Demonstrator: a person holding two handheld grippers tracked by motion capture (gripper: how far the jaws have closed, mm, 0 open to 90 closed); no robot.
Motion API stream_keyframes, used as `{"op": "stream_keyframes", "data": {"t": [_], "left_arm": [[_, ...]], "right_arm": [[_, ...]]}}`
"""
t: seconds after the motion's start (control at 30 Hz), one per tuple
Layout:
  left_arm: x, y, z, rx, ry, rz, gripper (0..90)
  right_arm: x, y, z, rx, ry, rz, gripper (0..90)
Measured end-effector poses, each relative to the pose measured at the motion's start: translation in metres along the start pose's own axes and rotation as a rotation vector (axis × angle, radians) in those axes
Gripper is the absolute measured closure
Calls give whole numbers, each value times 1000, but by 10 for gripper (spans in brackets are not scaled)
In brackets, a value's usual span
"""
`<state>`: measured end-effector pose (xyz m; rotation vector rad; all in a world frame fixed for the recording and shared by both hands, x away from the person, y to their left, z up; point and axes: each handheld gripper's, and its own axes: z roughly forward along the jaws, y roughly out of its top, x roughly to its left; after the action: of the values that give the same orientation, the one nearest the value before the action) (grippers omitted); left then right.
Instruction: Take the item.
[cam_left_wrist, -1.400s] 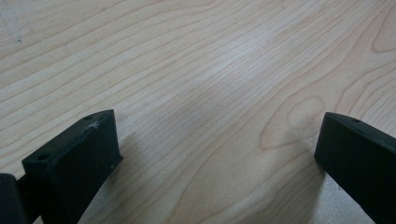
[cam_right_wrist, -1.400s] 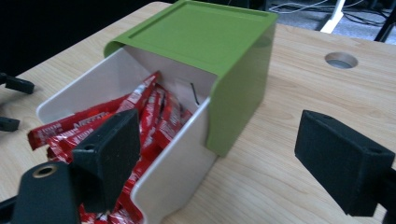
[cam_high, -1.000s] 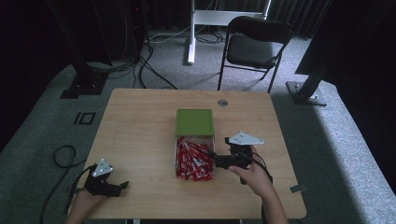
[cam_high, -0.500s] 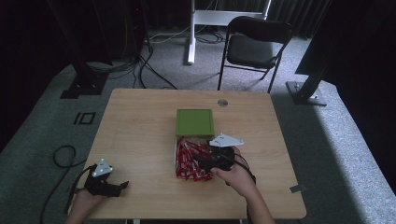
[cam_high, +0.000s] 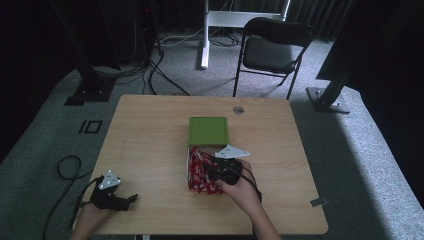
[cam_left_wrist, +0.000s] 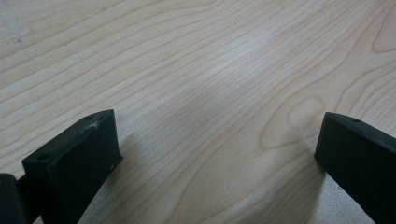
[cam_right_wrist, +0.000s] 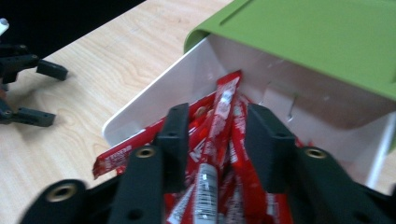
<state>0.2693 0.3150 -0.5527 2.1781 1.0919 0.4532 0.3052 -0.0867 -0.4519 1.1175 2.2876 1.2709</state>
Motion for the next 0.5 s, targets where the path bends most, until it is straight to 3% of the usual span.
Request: {"op": "stream_keyframes", "data": {"t": [0.17,0.5], "left_arm": [[0,0,0,0,0,0,8],[0,0,0,2,0,2,7]], "right_arm": [[6,-3,11,44,-11,26,688],[9,-8,26,65,-56,46,720]]}}
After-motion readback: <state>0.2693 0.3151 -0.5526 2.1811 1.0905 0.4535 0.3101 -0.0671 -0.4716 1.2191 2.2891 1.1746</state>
